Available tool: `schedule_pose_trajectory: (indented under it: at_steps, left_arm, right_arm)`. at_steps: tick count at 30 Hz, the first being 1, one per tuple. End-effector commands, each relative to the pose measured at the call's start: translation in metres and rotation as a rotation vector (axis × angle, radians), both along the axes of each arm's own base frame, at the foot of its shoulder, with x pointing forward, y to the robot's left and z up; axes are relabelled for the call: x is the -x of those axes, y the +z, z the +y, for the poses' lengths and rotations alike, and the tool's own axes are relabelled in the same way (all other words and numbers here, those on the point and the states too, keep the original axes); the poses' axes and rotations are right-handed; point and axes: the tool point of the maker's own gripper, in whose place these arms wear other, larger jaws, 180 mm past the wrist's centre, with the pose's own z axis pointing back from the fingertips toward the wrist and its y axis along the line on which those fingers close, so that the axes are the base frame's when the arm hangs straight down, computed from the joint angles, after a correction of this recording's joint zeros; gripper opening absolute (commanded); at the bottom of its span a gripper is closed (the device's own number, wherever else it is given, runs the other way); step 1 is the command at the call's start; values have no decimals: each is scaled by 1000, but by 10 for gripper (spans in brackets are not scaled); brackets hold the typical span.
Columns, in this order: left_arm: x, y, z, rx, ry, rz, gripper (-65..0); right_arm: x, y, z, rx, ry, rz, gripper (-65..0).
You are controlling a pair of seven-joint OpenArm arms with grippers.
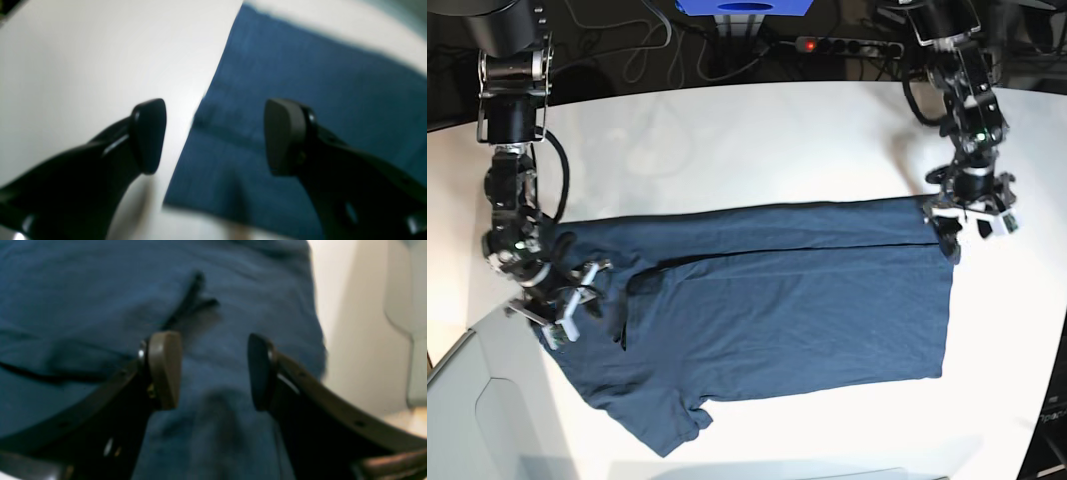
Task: Fold the T-shirt properly
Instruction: 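Release and regrasp the shirt edge with the right gripper near the sleeve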
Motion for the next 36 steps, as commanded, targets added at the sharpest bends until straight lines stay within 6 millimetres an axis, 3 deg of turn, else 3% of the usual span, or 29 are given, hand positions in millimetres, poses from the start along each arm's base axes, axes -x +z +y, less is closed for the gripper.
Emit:
schedule_pose_trajectory:
  at_steps: [1, 7, 15, 24, 26, 31, 32, 36]
  left_arm:
    - [-4, 6, 3, -11, 1, -27, -211]
    - [12, -38, 11, 36, 38, 79, -211]
    - [24, -51, -2, 66, 35, 112, -211]
    - [39, -63, -14, 94, 35, 141, -222]
    - [40, -66, -14, 98, 37, 149, -276]
    - [40, -74, -14, 110, 44, 166, -612]
    - [39, -74, -14, 112, 46, 164, -650]
    - [43, -83, -13, 121, 56, 189, -650]
  right_arm:
    - [-11, 22, -8, -11, -15, -70, -350]
    - [9, 8, -33, -20, -83, -42, -349]
    - [33, 29, -53, 7, -130, -108, -349]
    - [64, 17, -96, 27, -237, -73, -349]
    - [68, 14, -97, 28, -240, -62, -349]
    - [77, 3, -99, 35, -248, -14, -348]
    - [78, 1, -99, 36, -251, -5, -348]
    - [79, -2, -99, 34, -255, 8, -348]
